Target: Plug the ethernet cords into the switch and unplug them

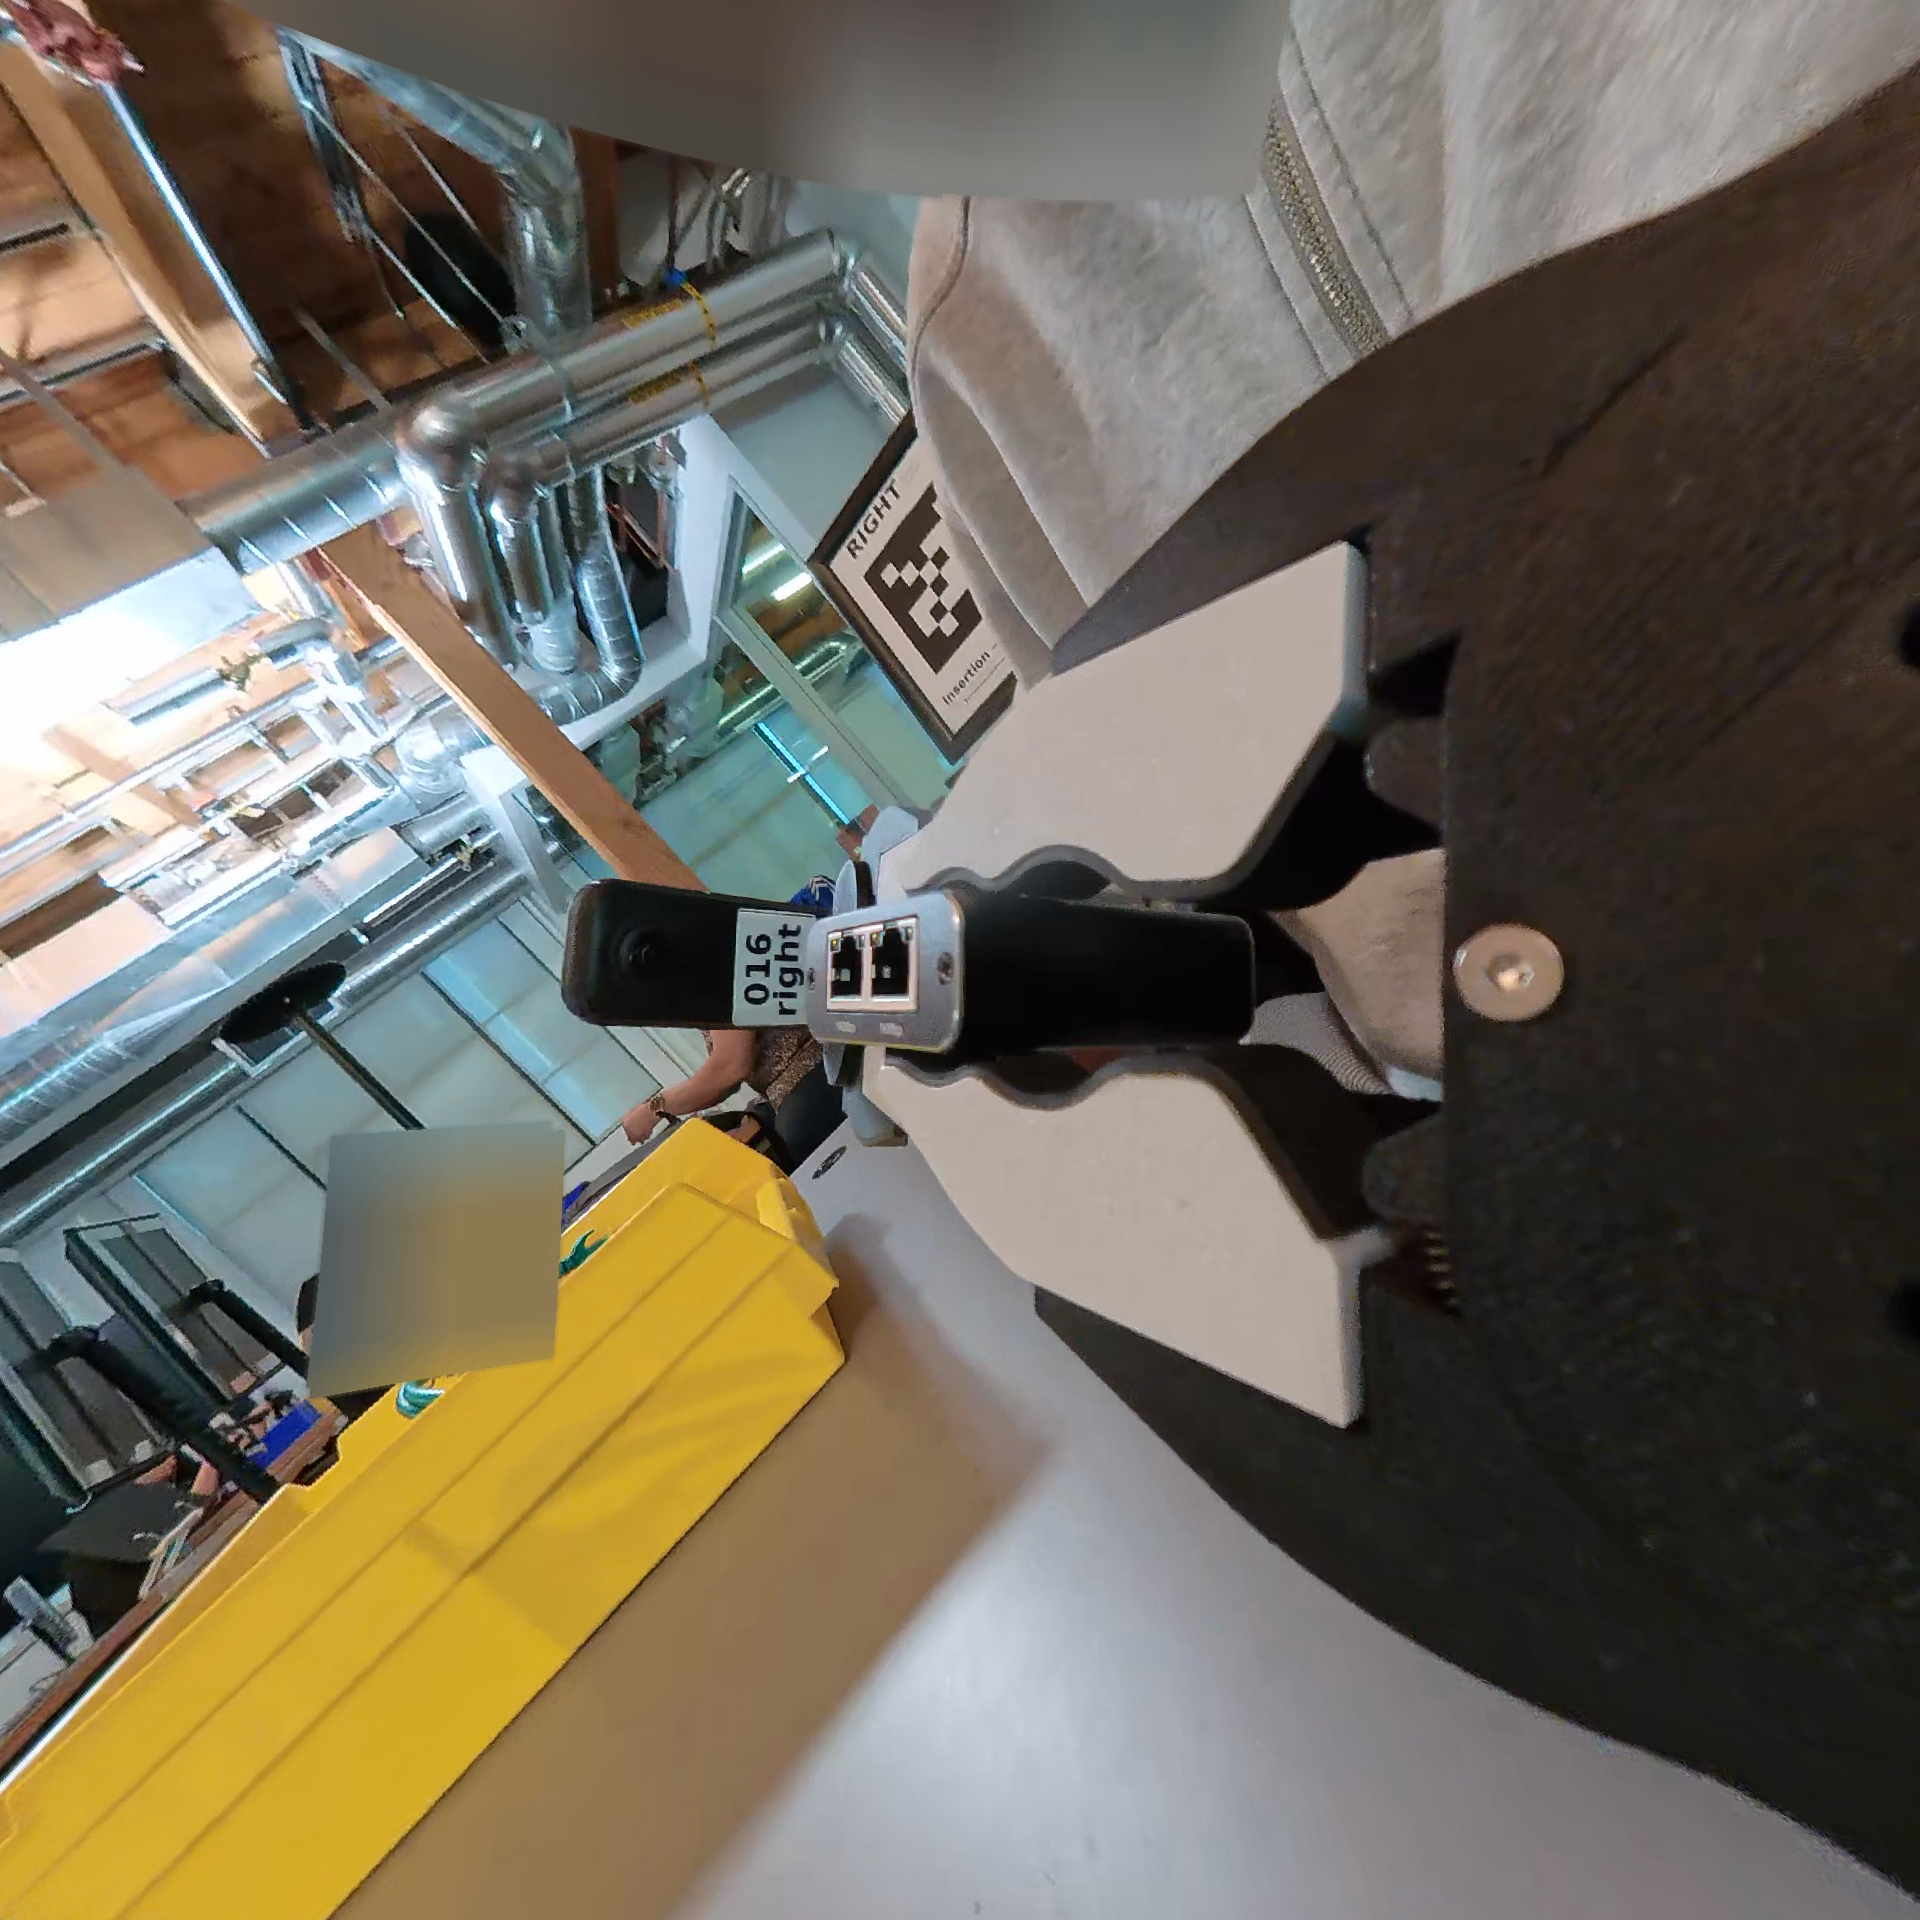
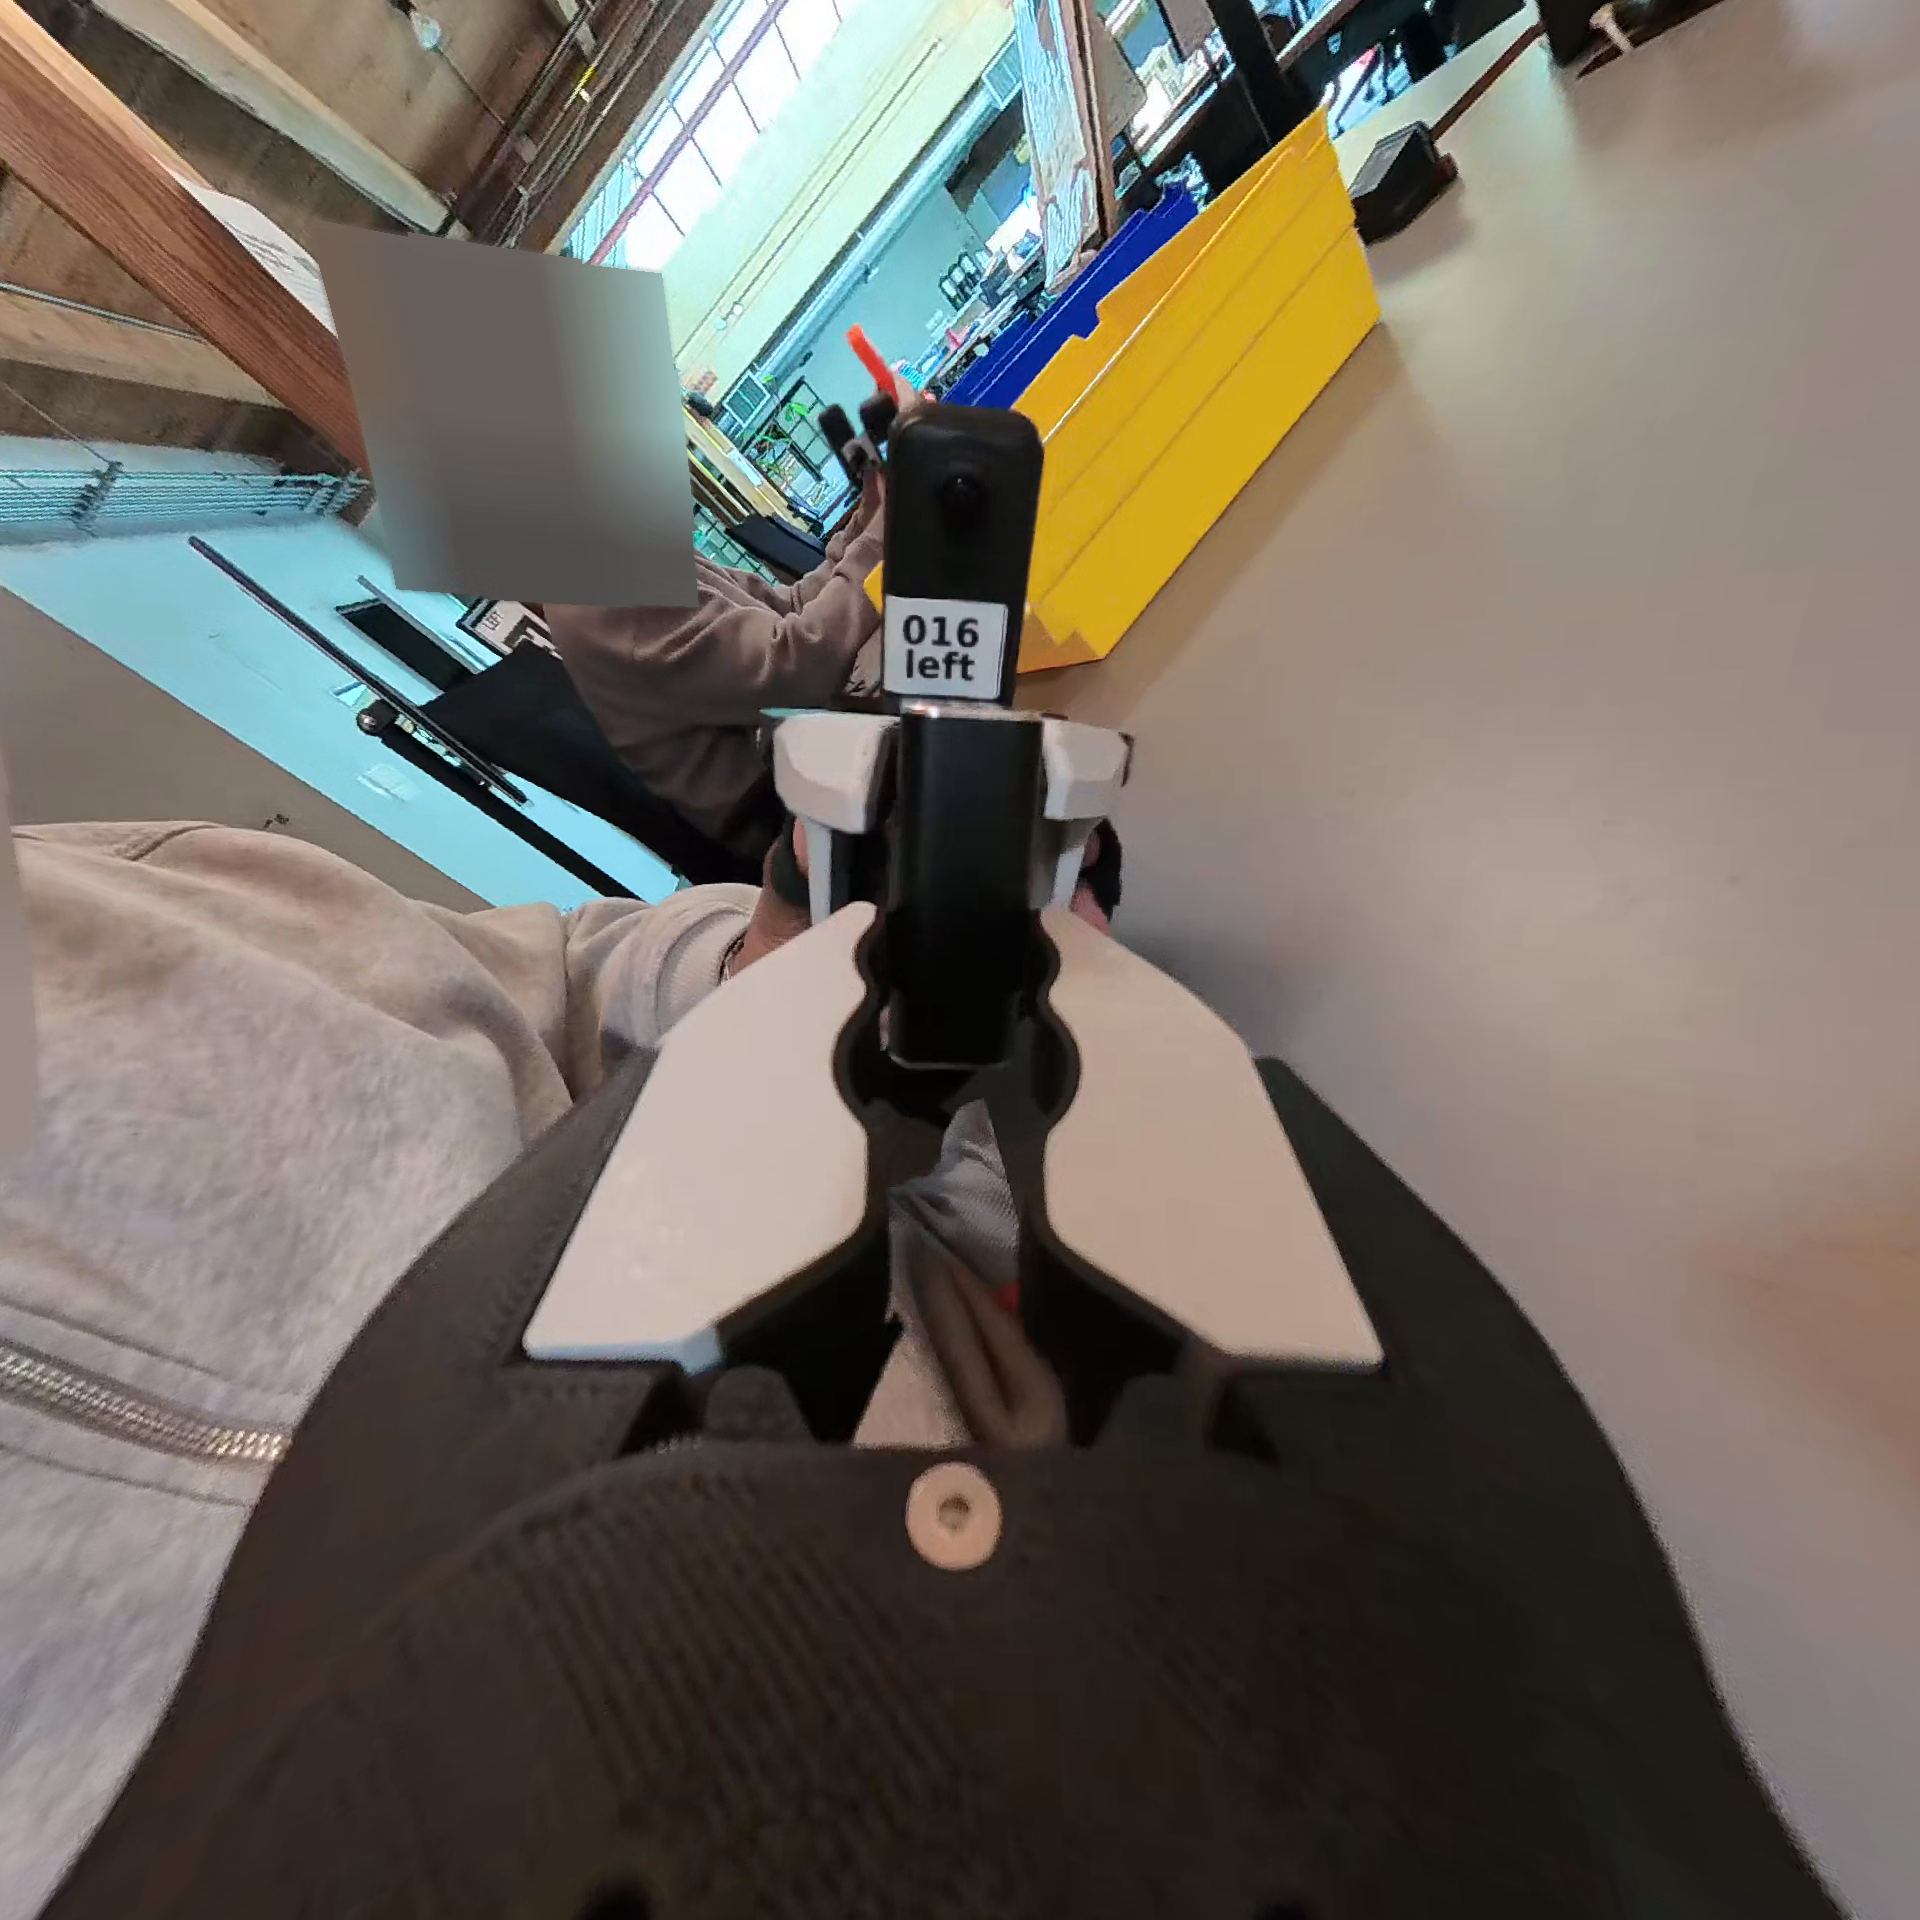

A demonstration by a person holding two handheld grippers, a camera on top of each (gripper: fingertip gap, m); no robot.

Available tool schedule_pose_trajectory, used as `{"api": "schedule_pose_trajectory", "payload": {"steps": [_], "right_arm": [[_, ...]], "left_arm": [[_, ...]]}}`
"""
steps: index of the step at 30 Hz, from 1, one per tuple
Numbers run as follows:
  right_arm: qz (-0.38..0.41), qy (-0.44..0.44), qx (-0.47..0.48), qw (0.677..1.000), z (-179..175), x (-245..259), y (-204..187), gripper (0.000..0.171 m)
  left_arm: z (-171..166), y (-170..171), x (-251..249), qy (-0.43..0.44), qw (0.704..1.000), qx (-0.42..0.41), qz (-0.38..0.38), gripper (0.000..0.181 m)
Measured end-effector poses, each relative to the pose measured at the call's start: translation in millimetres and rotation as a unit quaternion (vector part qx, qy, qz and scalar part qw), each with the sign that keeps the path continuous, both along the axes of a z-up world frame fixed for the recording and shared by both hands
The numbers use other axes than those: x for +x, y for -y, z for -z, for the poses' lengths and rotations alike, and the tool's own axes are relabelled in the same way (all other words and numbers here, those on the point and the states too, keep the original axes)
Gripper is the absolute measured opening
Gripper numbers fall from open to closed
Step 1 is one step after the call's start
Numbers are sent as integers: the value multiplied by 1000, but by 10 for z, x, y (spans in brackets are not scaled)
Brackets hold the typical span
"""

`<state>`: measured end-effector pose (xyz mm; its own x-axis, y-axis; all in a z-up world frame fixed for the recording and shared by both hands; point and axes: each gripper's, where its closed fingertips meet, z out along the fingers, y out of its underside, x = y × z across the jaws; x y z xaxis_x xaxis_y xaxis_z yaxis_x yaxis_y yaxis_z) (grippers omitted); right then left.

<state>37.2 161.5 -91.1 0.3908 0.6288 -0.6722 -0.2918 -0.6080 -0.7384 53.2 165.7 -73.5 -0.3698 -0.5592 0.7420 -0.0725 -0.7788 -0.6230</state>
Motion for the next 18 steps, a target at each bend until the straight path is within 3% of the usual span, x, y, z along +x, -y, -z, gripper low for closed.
{"api": "schedule_pose_trajectory", "payload": {"steps": [1,4,6,11,15,18], "right_arm": [[2,3,10,1000,-38,17,0,24],[33,27,65,997,-271,211,-68,24],[75,58,107,990,-508,521,-185,24],[215,237,178,931,-1083,1833,-663,24],[256,481,44,837,-746,3221,-1215,24],[201,525,-119,818,-216,3804,-1378,24]], "left_arm": [[-21,9,-3,5,1000,4,0,27],[-70,-70,-20,18,999,5,-33,44],[-75,-133,-38,22,999,1,-49,46],[-60,-80,-7,23,999,-21,-21,45],[-58,51,40,18,1000,-14,11,44],[-40,115,68,9,1000,2,20,44]]}}
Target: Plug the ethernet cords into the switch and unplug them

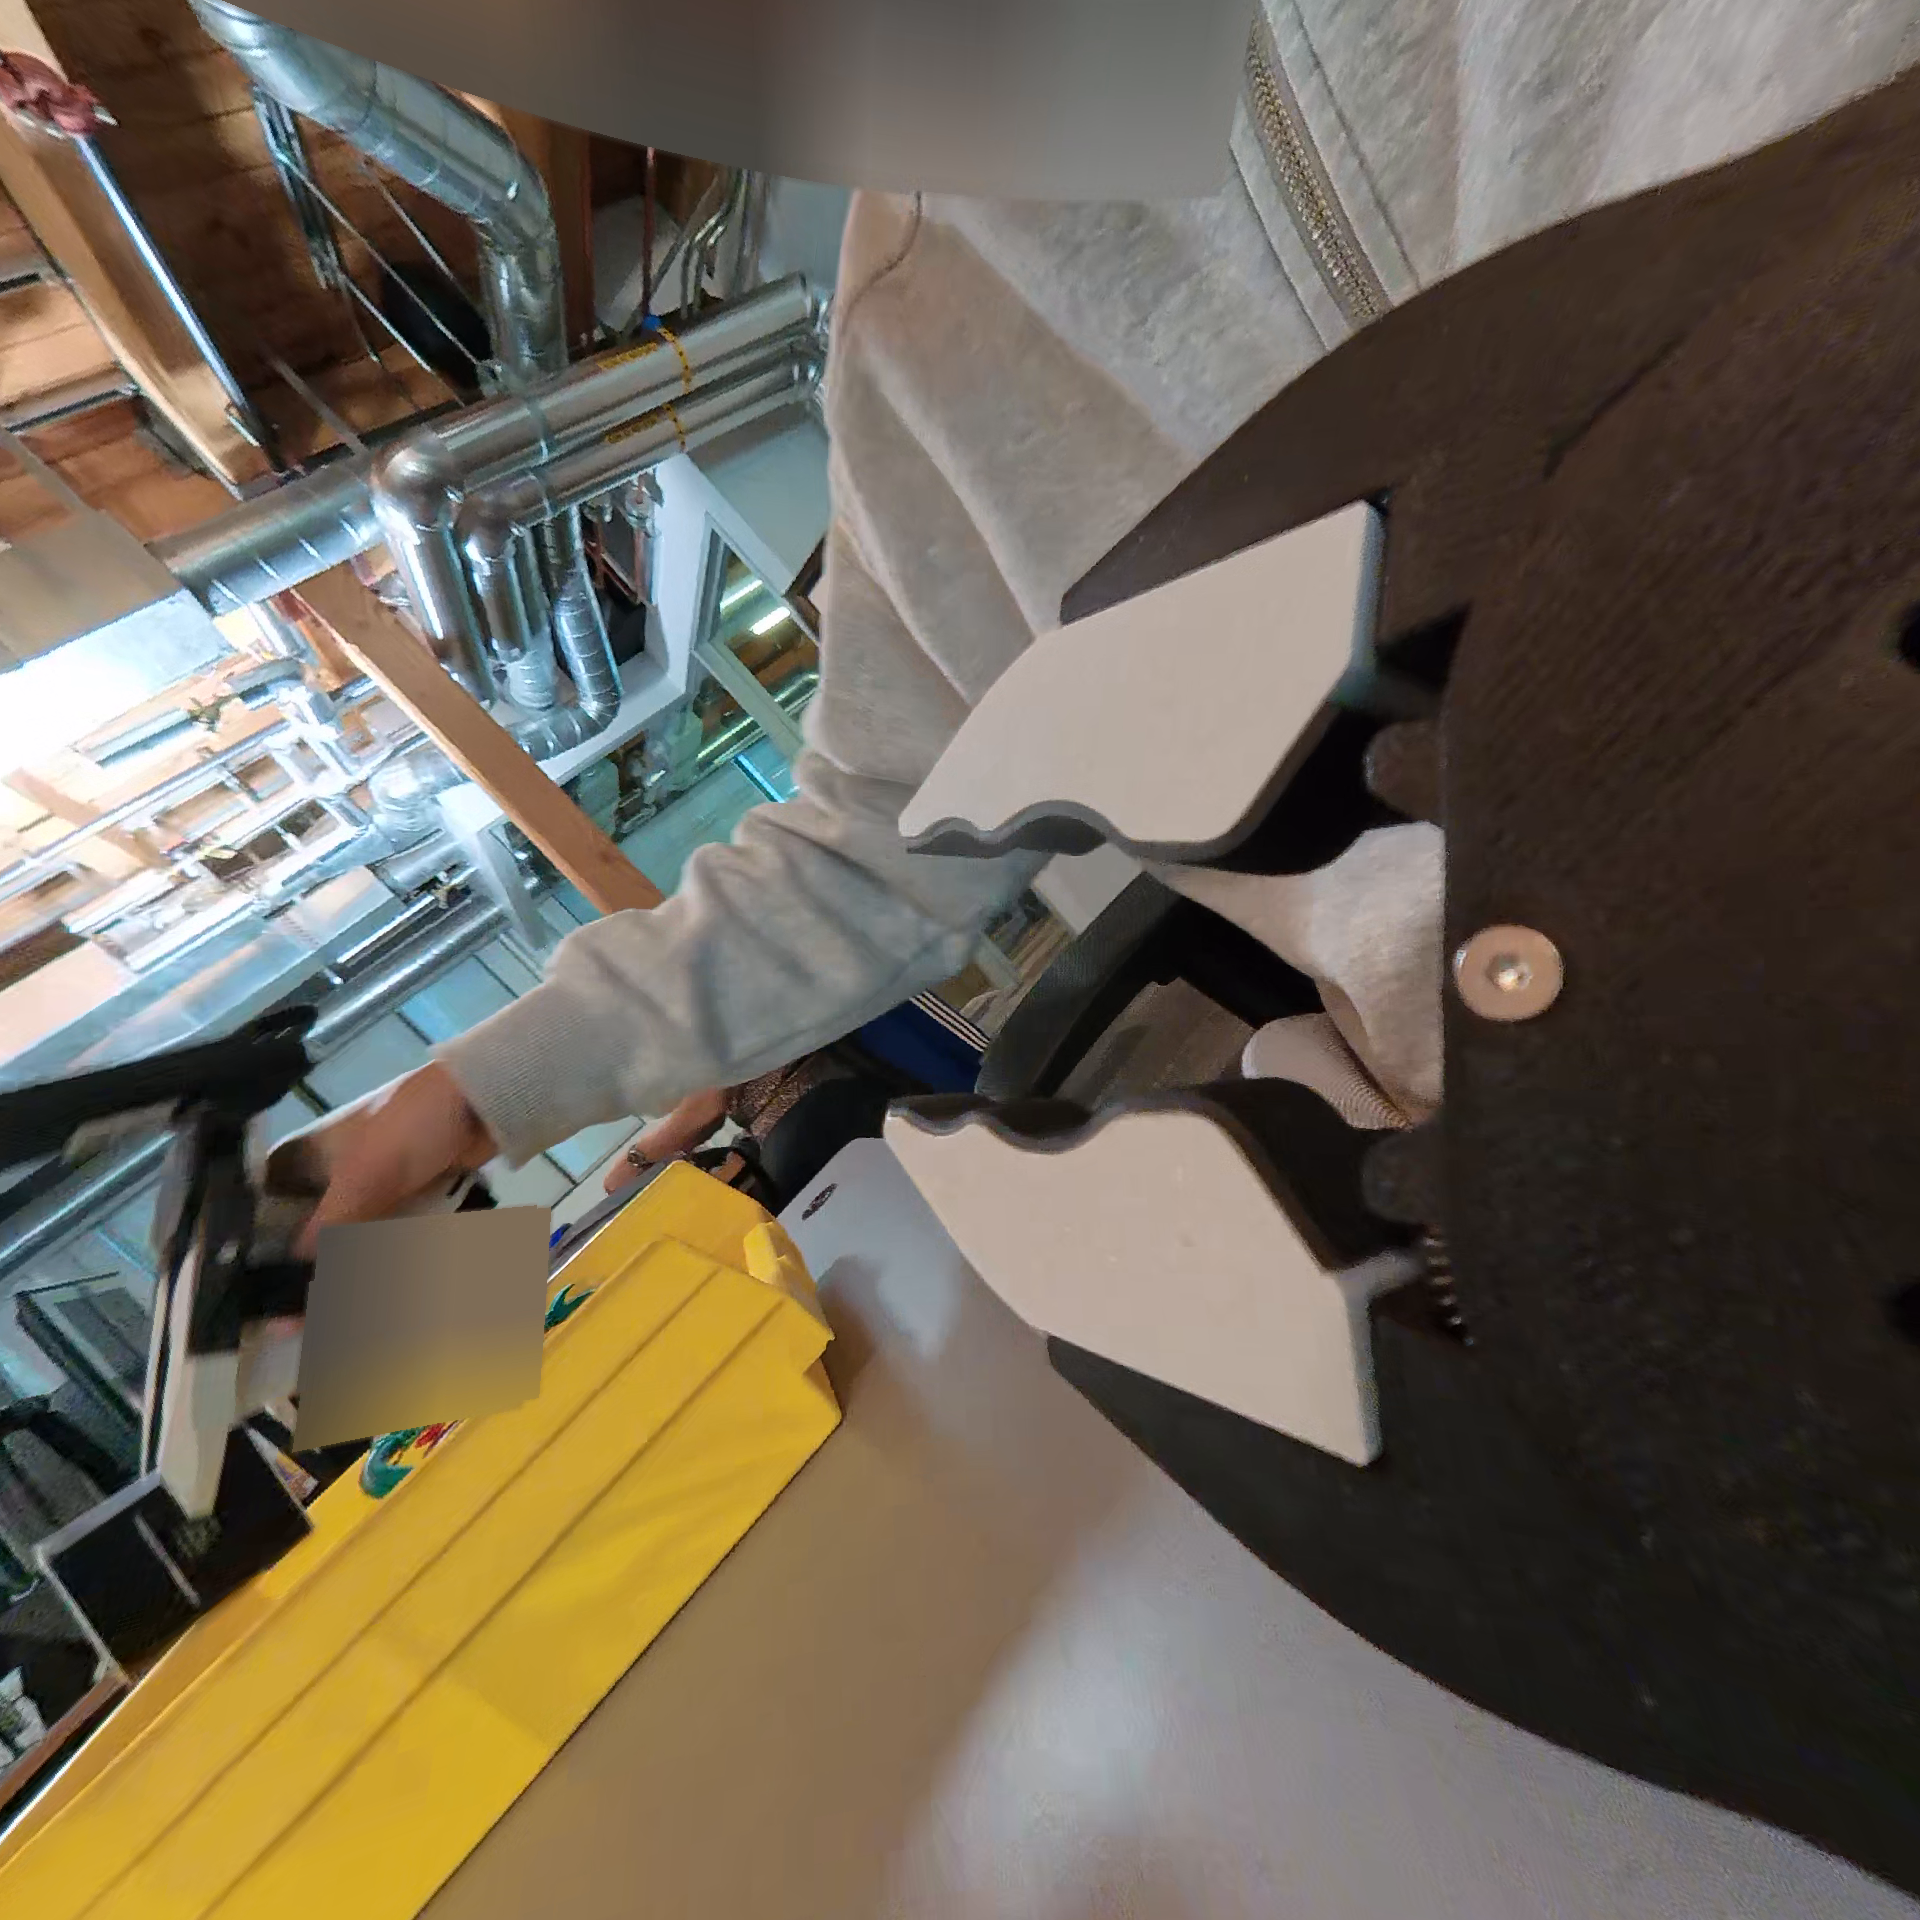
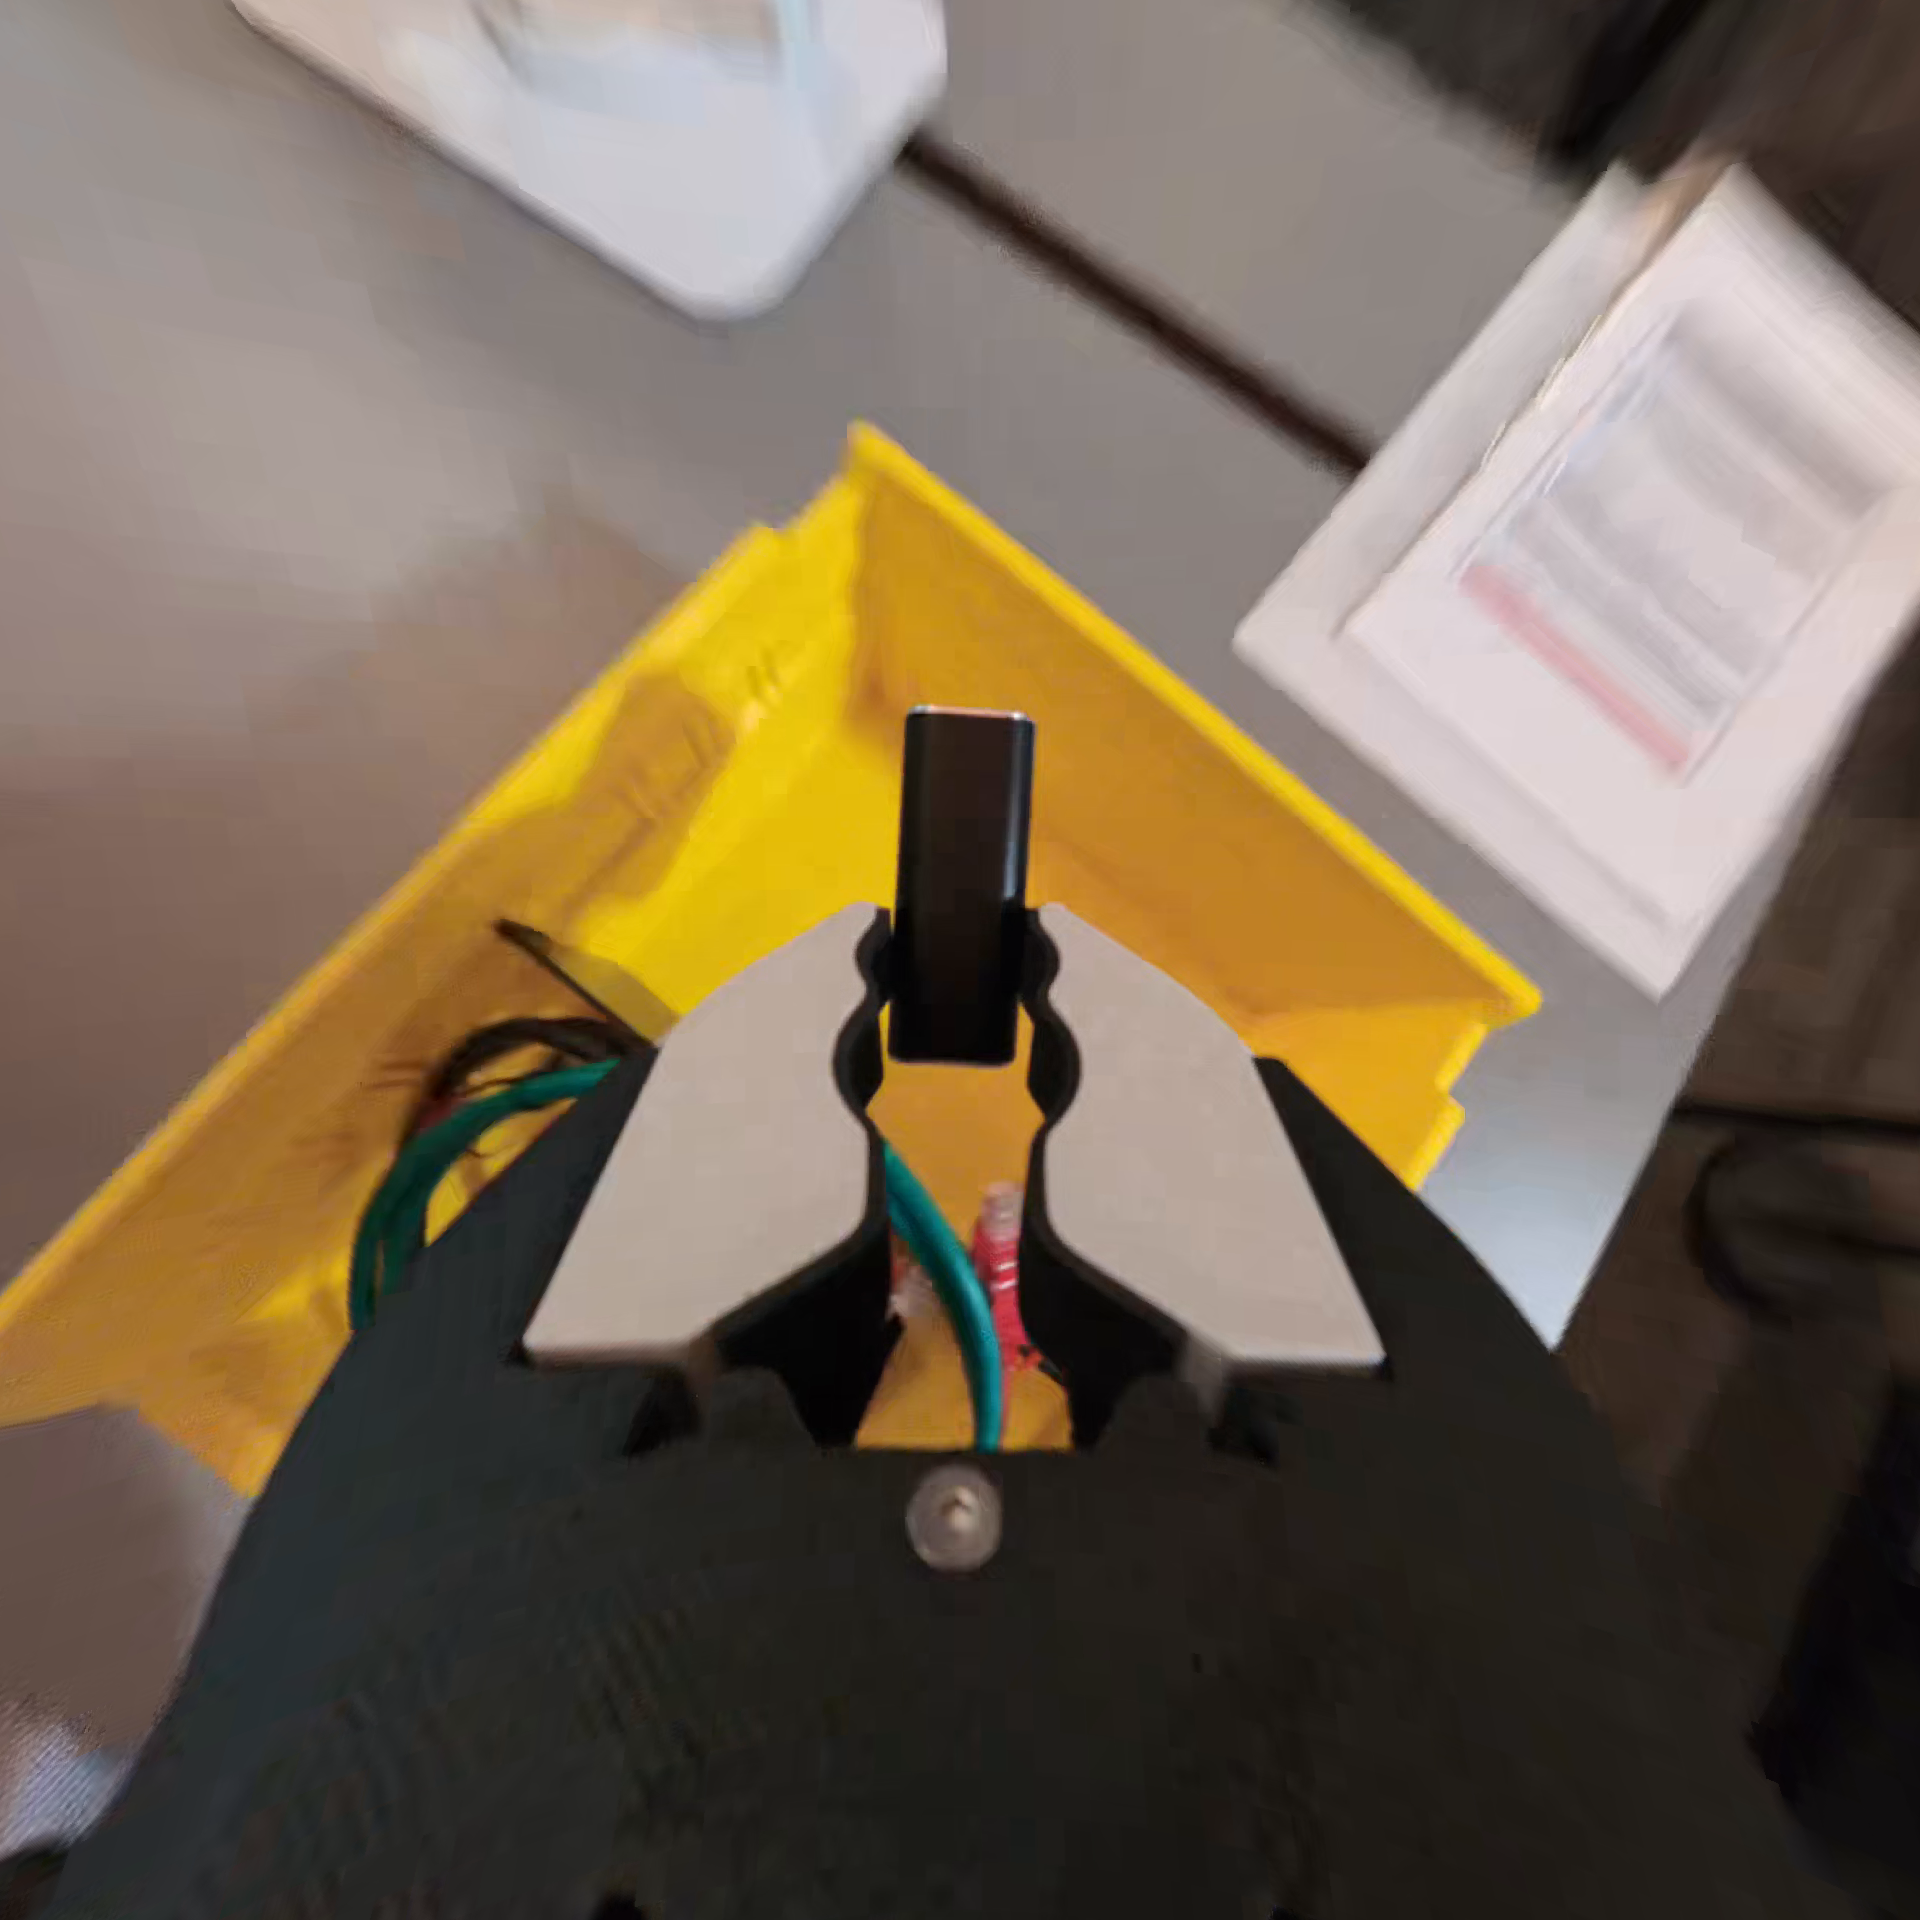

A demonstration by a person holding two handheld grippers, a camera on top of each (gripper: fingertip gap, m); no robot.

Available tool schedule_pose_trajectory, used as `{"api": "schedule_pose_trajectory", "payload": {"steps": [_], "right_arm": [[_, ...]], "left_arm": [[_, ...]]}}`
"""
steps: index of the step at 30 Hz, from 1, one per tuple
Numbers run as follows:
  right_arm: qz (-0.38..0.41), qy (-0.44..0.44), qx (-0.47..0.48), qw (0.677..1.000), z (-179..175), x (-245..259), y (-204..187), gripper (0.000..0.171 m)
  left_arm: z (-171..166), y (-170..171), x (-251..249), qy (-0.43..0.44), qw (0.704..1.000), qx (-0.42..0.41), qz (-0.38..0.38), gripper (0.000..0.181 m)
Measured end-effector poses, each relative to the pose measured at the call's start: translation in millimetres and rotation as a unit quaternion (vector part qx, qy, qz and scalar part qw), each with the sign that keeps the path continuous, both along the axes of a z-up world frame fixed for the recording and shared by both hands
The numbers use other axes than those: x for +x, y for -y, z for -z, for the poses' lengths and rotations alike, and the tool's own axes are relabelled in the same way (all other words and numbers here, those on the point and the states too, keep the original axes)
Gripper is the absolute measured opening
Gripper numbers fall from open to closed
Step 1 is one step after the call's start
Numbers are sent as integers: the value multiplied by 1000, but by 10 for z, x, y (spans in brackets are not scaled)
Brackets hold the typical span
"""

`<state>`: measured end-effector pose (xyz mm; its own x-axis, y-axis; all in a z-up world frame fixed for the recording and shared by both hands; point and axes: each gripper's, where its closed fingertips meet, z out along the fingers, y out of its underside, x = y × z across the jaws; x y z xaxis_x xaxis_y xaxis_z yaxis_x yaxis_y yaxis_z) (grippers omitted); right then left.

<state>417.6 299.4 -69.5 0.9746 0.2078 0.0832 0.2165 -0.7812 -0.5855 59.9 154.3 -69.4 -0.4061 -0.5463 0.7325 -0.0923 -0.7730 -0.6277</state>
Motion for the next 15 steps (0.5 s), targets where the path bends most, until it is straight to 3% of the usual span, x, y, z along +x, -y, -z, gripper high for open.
{"api": "schedule_pose_trajectory", "payload": {"steps": [6,10,15], "right_arm": [[37,-236,-161,958,466,-20,-229,24],[24,-197,-236,951,766,36,-164,24],[26,-148,-211,966,706,155,-195,24]], "left_arm": [[88,118,54,-19,998,-10,51,40],[111,192,68,-19,996,-28,77,38],[136,239,57,-28,995,-20,93,38]]}}
